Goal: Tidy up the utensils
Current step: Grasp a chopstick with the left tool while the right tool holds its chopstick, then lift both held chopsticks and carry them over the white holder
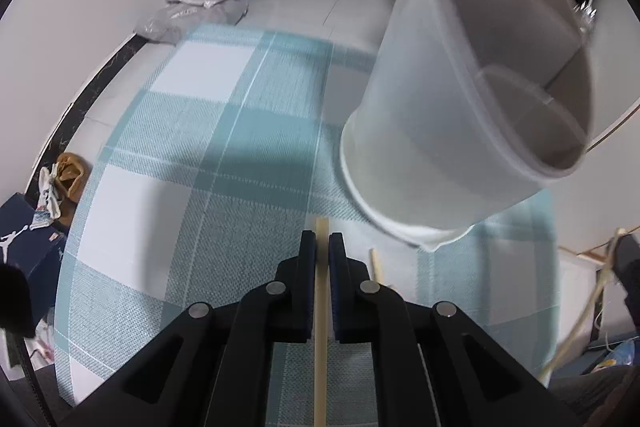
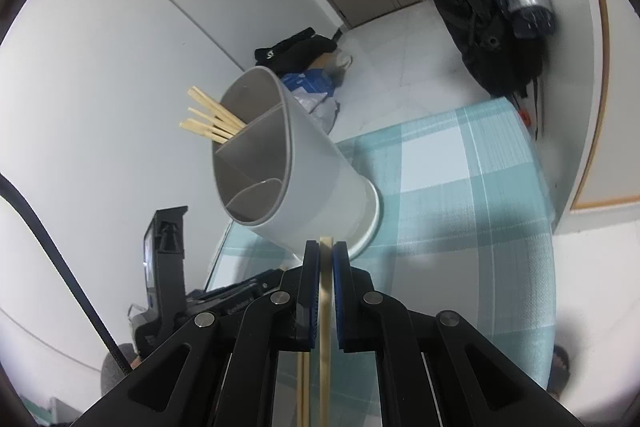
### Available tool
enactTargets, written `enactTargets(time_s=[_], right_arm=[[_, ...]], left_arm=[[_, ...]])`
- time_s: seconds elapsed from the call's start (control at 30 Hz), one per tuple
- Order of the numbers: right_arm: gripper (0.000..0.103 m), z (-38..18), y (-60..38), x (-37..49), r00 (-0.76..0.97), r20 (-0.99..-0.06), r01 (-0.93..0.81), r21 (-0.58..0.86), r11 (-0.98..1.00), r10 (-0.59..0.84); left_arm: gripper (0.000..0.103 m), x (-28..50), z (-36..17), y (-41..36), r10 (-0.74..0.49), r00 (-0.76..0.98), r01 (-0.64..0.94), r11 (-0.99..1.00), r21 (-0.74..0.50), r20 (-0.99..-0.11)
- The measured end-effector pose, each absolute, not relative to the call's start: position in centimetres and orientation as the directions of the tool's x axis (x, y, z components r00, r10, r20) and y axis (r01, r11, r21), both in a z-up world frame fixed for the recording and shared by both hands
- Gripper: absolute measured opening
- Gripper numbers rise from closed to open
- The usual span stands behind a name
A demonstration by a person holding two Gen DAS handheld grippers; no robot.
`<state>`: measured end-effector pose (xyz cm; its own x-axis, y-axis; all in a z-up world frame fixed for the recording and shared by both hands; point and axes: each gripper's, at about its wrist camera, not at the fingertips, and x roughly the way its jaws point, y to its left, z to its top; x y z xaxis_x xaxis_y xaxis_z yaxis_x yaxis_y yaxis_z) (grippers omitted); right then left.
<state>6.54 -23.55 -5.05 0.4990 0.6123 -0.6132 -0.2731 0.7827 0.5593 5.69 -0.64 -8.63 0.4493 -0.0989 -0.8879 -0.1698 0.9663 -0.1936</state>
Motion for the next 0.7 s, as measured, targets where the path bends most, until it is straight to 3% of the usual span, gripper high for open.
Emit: enactTargets(time_s=[0.3, 0.7], right_arm=[[0.006, -3.1, -22.3, 5.1, 0.554, -0.584, -0.356, 0.478, 0.803, 0.593], [0.006, -1.7, -21.5, 3.5, 0.615, -0.560, -0.393, 0.392, 0.831, 0.555]], left_arm=[[0.003, 3.4, -4.0, 0.2, -0.139, 0.635, -0.119, 0.954, -0.274, -0.760], [0.003, 1.2, 1.1, -0.3, -0.159, 0.774, 0.003, 0.969, -0.248, -0.613]])
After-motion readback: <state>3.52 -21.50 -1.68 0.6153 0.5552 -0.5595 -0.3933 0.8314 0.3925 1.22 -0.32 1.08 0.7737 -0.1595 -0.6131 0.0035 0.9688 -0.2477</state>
